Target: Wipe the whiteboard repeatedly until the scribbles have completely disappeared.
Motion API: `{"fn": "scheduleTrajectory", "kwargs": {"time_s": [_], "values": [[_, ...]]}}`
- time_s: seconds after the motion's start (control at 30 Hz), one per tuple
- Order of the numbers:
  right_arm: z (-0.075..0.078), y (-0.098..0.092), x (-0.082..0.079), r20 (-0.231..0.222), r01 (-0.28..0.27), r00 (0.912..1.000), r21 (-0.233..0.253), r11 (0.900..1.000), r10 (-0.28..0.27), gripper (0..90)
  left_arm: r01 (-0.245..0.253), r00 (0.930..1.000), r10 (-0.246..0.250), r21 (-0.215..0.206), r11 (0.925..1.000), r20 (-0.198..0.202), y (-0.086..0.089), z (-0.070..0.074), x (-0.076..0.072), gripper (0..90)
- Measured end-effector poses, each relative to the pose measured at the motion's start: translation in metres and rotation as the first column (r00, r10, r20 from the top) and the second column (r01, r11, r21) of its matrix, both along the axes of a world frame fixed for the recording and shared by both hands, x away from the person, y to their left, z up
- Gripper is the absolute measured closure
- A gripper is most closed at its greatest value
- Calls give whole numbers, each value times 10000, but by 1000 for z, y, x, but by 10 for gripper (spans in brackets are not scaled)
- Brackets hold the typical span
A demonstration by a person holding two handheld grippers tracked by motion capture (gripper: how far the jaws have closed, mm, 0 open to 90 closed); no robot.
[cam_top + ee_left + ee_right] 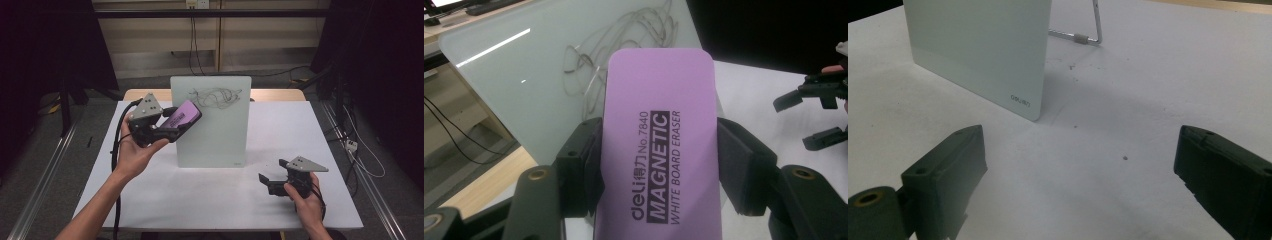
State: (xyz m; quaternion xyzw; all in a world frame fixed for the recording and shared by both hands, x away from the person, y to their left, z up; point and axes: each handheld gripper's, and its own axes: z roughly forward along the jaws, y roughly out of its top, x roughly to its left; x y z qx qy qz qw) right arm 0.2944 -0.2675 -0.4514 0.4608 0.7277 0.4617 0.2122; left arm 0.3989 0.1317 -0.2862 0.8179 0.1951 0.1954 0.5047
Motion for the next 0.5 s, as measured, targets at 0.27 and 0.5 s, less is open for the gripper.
{"fn": "scheduleTrajectory", "kwargs": {"time_s": [0.27,0.5], "values": [[0,0,0,-1,-32,10000,-20,10000,32,66,-50,9998,48,99,9999,186,-7,6,10,404],[0,-1,1,-18,14,10000,55,10000,-14,65,-151,9980,149,39,9999,608,-12,14,18,404]]}}
